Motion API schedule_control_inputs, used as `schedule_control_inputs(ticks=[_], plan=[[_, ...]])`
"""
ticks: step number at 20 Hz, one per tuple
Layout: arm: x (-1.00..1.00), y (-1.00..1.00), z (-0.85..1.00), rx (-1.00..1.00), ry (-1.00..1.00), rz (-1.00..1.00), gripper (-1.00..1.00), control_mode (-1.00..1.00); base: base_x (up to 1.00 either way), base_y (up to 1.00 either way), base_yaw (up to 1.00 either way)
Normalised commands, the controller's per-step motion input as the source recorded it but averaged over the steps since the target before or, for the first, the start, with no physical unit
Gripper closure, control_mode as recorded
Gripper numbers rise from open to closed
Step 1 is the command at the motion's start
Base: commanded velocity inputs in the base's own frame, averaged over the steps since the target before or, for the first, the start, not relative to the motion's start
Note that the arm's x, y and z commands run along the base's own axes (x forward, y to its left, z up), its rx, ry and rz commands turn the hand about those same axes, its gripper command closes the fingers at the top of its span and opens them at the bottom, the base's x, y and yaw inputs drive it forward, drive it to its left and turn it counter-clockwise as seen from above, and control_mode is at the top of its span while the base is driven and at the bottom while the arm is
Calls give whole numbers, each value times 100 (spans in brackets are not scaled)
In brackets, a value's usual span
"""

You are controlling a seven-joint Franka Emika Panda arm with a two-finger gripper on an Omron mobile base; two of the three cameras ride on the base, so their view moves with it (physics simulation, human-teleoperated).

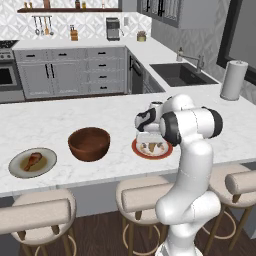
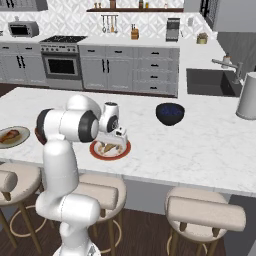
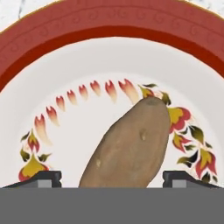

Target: Pick the chicken drumstick and sweet potato from their plates and place them in the bowl. Then put the bowl in the fridge.

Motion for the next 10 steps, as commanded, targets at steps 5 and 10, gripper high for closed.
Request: schedule_control_inputs(ticks=[5,10], plan=[[0,0,-10,0,0,0,100,-100,0,0,0],[0,0,1,0,0,0,100,-100,0,0,0]])
